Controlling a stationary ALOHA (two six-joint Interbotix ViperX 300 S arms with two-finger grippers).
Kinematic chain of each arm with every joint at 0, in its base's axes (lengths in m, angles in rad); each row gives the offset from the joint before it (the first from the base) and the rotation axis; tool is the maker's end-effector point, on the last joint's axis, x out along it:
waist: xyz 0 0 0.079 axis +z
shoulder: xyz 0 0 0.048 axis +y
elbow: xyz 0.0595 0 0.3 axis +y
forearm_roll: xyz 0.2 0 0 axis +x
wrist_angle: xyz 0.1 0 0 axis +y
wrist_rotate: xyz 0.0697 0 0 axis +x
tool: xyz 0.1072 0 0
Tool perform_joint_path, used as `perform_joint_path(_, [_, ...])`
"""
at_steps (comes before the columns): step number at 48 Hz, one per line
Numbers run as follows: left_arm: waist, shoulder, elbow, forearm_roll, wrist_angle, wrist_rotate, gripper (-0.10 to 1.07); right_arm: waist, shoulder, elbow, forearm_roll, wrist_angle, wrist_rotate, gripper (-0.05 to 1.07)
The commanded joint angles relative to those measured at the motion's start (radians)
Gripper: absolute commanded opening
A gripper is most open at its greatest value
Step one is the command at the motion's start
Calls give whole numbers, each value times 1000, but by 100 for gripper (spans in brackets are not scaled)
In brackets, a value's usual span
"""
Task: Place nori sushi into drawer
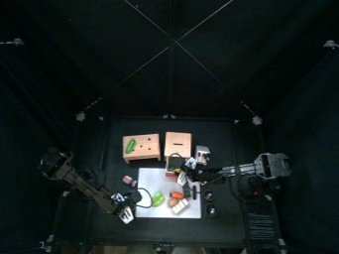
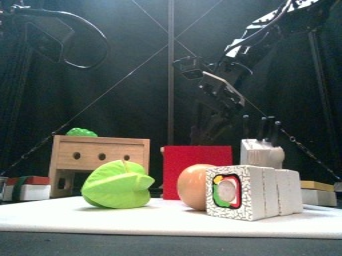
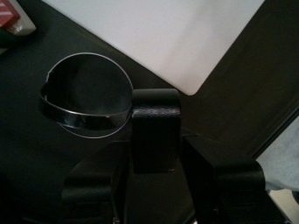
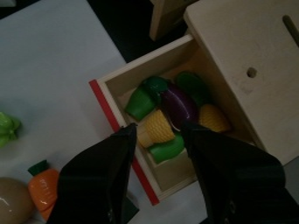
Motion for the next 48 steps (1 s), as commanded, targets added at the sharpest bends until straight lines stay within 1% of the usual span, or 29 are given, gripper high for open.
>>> perform_joint_path(1, [2, -31, -32, 40, 0, 3, 57, -3, -49, -31, -3, 2, -5, 82])
perform_joint_path(6, [5, -64, -41, 107, 0, 5, 57, -2, -80, -32, -11, 3, -3, 82])
perform_joint_path(14, [66, -126, -38, 270, -5, 6, 57, 5, -138, -18, -37, 11, 2, 82])
perform_joint_path(20, [146, -161, -21, 397, -29, 8, 57, 2, -173, 8, -58, 12, 11, 82])
perform_joint_path(21, [170, -167, -18, 434, -43, 9, 57, 0, -176, 11, -61, 12, 11, 82])
perform_joint_path(23, [207, -172, -12, 477, -69, 11, 57, -3, -181, 18, -64, 12, 11, 82])
perform_joint_path(28, [314, -176, -5, 566, -138, 12, 57, -12, -193, 29, -72, 12, 11, 82])
perform_joint_path(31, [379, -178, -2, 614, -193, 11, 57, -21, -199, 38, -71, 12, 11, 82])
perform_joint_path(34, [420, -176, -2, 637, -239, 11, 57, -26, -206, 46, -71, 12, 11, 82])
perform_joint_path(35, [443, -175, 0, 650, -272, 11, 57, -28, -207, 49, -71, 12, 11, 82])
perform_joint_path(39, [497, -167, -3, 680, -370, 9, 57, -31, -210, 60, -67, 12, 12, 82])
perform_joint_path(41, [532, -160, -3, 698, -443, 9, 57, -31, -209, 64, -67, 11, 12, 82])
perform_joint_path(46, [618, -123, -5, 712, -609, 9, 57, -31, -206, 66, -63, 11, 12, 82])
perform_joint_path(48, [637, -109, -6, 710, -652, 9, 57, -31, -206, 66, -61, 12, 12, 82])
